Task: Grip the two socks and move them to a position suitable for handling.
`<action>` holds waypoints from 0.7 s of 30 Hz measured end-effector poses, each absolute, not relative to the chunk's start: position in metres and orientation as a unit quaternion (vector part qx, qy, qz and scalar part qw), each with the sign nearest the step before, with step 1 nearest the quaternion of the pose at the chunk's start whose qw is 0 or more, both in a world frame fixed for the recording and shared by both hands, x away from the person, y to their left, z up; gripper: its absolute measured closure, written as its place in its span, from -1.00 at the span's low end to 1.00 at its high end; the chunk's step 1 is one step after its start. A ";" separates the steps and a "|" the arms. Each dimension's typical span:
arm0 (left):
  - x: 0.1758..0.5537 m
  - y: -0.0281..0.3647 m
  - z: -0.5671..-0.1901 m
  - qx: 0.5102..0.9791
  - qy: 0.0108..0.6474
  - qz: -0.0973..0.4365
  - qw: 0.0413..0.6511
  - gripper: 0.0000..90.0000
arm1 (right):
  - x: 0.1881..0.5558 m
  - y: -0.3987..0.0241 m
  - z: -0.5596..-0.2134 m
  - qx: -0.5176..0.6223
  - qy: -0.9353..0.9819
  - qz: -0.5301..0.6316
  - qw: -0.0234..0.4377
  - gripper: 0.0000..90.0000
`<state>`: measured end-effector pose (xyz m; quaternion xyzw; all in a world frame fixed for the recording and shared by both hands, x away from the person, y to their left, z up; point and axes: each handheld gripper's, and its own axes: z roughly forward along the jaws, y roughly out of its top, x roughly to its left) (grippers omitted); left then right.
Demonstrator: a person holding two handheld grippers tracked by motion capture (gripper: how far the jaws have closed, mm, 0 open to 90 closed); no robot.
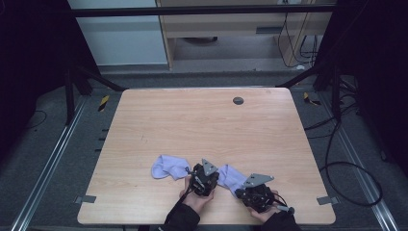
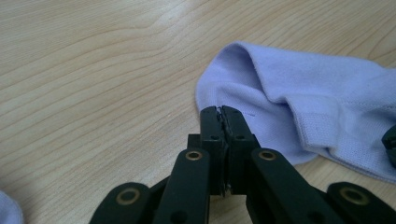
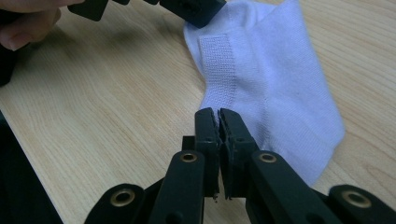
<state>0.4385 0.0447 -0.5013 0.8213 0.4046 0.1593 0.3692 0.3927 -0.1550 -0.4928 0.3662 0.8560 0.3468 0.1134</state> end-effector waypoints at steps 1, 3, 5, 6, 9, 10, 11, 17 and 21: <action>0.439 0.045 -0.501 0.821 0.404 0.160 0.369 0.95 | 0.393 -0.155 -0.492 0.368 0.855 0.349 0.112 0.94; 0.439 0.045 -0.501 0.822 0.403 0.160 0.369 0.95 | 0.393 -0.159 -0.488 0.371 0.846 0.366 0.112 0.94; 0.438 0.045 -0.501 0.822 0.403 0.161 0.369 0.96 | 0.394 -0.164 -0.482 0.375 0.833 0.388 0.120 0.94; 0.438 0.044 -0.501 0.822 0.402 0.161 0.369 0.96 | 0.394 -0.166 -0.479 0.381 0.825 0.398 0.125 0.94; 0.439 0.044 -0.501 0.822 0.402 0.160 0.369 0.96 | 0.398 -0.177 -0.471 0.401 0.800 0.423 0.143 0.94; 0.439 0.045 -0.501 0.823 0.402 0.160 0.369 0.96 | 0.400 -0.180 -0.470 0.408 0.793 0.426 0.150 0.94; 0.439 0.045 -0.501 0.823 0.402 0.159 0.369 0.96 | 0.402 -0.182 -0.469 0.416 0.788 0.427 0.156 0.94; 0.439 0.044 -0.501 0.821 0.405 0.159 0.370 0.96 | 0.414 -0.196 -0.470 0.454 0.763 0.421 0.185 0.94; 0.440 0.044 -0.501 0.819 0.408 0.159 0.372 0.96 | 0.419 -0.202 -0.472 0.473 0.757 0.409 0.193 0.94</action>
